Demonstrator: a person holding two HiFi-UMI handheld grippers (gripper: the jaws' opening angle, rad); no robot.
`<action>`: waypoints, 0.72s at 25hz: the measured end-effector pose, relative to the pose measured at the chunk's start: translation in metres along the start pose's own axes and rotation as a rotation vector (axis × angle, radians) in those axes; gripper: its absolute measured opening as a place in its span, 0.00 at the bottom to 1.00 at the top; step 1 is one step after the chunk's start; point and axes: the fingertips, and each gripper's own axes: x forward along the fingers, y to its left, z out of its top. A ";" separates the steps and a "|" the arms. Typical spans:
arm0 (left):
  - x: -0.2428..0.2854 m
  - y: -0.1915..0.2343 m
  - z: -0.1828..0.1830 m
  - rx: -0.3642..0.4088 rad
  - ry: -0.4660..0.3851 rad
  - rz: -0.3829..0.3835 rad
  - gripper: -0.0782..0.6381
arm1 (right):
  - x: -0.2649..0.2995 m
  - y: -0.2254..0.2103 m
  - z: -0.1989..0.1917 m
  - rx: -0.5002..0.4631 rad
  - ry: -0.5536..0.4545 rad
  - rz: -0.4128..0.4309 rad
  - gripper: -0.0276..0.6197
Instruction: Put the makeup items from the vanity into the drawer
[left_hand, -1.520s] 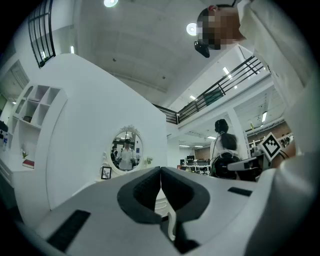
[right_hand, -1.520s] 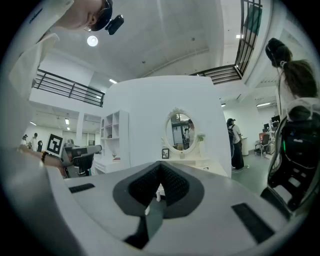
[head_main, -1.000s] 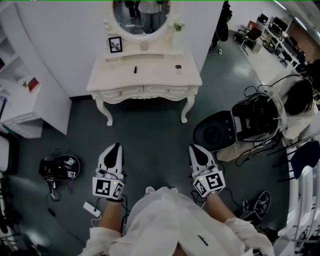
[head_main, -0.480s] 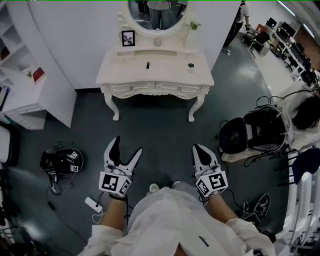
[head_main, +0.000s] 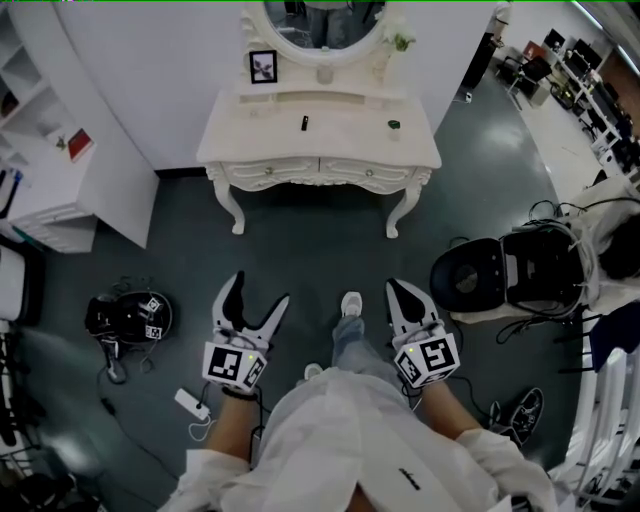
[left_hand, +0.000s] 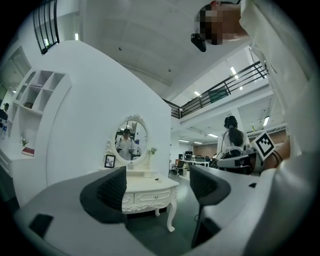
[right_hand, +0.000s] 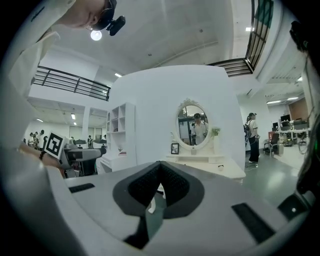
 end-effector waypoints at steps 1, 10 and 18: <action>0.006 0.003 0.000 0.004 0.002 0.003 0.64 | 0.006 -0.004 0.001 0.002 -0.002 0.005 0.07; 0.105 0.032 -0.004 0.028 0.013 0.032 0.63 | 0.090 -0.066 0.005 0.022 -0.032 0.064 0.07; 0.222 0.052 0.001 0.033 0.020 0.061 0.63 | 0.171 -0.145 0.021 0.027 -0.022 0.129 0.07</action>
